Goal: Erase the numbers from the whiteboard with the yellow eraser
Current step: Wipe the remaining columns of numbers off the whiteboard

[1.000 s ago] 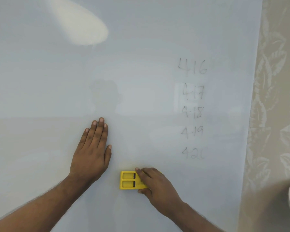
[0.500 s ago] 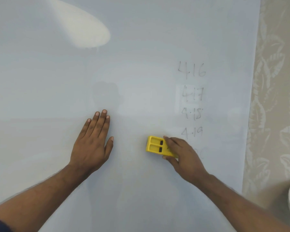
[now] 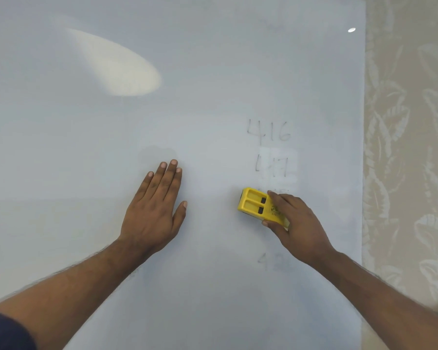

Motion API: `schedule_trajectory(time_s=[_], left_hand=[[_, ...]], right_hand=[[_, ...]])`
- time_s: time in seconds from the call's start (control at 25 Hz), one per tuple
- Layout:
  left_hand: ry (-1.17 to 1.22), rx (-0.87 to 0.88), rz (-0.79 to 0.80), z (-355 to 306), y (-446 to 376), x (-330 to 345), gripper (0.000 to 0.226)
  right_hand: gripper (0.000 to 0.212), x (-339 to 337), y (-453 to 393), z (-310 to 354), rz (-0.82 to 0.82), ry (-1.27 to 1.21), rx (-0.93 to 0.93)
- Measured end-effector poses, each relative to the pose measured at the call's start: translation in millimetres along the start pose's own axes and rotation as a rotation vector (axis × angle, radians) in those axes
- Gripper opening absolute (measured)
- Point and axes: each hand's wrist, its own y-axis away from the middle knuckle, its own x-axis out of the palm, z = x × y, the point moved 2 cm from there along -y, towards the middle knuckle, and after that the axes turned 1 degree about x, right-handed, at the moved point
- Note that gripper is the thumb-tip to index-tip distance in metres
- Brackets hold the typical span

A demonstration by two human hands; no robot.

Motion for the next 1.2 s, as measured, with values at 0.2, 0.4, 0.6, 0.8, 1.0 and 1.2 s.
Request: schedule_trajectory(time_s=[0.2, 0.4, 0.6, 0.8, 1.0, 1.2], left_hand=[[-0.002, 0.001, -0.013, -21, -39, 3, 0.067], [-0.01, 0.016, -0.032, -44, -77, 9, 0.067], [-0.022, -0.014, -0.104, -56, -138, 7, 0.068], [-0.07, -0.024, -0.125, -53, -178, 4, 0.069], [-0.104, -0.045, -0.083, -51, -178, 17, 0.069], [-0.129, -0.06, -0.104, -48, -173, 29, 0.07]], right_hand=[[0.06, -16, -29, -27, -0.116, 0.016, 0.027], [0.059, -30, -65, -55, -0.198, 0.016, 0.025], [0.058, -56, -128, -75, -0.285, 0.005, -0.024], [0.06, -67, -172, -77, -0.275, 0.0, -0.108], [0.059, -59, -195, -73, -0.246, -0.024, -0.22], [0.068, -39, -208, -58, -0.349, 0.047, -0.228]])
